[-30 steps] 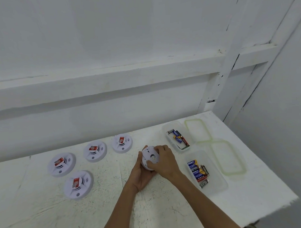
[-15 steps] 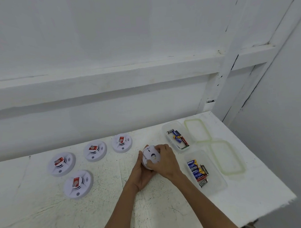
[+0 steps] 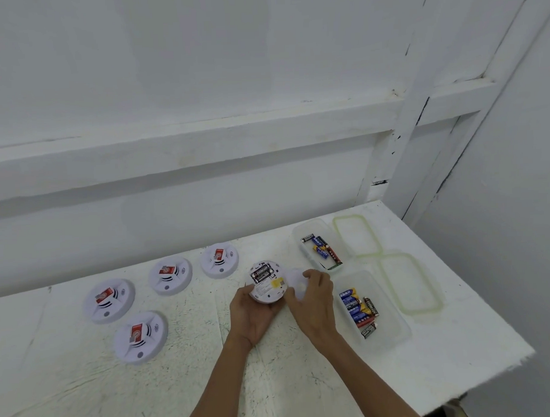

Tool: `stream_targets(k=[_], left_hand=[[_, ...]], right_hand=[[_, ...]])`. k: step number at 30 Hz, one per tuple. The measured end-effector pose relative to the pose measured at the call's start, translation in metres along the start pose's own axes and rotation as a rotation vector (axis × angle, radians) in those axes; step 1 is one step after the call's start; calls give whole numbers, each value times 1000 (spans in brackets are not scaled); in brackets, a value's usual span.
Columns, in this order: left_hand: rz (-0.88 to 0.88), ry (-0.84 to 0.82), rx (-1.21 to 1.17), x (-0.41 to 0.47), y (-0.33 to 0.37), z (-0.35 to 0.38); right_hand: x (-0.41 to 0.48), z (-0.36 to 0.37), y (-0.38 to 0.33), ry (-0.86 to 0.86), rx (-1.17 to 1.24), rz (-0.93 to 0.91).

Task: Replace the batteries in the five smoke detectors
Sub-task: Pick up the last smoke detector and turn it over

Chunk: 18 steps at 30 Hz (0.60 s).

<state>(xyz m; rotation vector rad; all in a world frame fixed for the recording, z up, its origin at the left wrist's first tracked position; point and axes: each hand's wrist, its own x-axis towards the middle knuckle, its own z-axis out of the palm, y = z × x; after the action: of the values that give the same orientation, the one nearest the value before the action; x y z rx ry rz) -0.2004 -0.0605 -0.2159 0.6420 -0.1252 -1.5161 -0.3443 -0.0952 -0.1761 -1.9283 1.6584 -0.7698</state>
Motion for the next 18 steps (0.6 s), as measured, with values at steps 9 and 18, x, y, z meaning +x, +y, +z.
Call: stream_targets(k=[9, 18], left_hand=[[75, 36, -70, -9, 3, 11], [18, 16, 106, -12, 0, 18]], right_hand=[[-17, 23, 14, -3, -312, 1], [-3, -1, -6, -63, 157, -93]])
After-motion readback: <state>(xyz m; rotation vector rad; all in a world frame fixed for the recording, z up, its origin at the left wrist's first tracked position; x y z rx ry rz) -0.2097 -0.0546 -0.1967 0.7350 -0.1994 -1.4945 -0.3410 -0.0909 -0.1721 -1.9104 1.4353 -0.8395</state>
